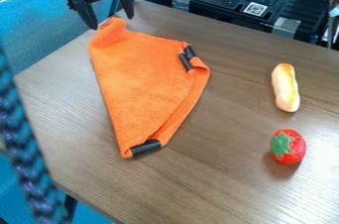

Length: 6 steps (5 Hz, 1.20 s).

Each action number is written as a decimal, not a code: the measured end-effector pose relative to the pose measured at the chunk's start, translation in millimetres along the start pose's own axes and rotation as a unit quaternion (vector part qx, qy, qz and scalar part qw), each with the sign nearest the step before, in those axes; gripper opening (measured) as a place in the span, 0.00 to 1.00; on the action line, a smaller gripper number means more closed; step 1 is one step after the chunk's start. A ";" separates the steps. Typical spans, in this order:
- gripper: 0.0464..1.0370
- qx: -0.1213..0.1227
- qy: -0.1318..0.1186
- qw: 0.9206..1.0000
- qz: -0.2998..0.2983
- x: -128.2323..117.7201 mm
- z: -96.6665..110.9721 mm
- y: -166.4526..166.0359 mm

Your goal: Unfold the cloth from top right

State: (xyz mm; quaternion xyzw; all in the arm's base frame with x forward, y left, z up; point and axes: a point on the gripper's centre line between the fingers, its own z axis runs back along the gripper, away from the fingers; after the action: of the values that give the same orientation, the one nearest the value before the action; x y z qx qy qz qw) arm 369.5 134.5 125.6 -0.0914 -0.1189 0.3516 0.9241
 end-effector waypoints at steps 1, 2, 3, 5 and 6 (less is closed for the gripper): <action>0.96 0.005 0.014 1.000 0.005 -3.2 -11.9 3.0; 0.96 0.005 0.022 1.000 -0.006 -17.8 -27.6 -10.1; 0.96 0.000 -0.015 1.000 -0.014 -25.9 -32.4 -29.7; 0.96 0.009 -0.083 0.996 0.000 -28.0 -38.1 -61.7; 0.96 0.018 -0.095 0.995 0.014 -24.4 -42.4 -69.1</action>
State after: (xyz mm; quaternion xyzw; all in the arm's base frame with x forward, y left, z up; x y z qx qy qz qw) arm 407.2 63.6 98.7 -0.0424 -0.1982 0.3732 0.9053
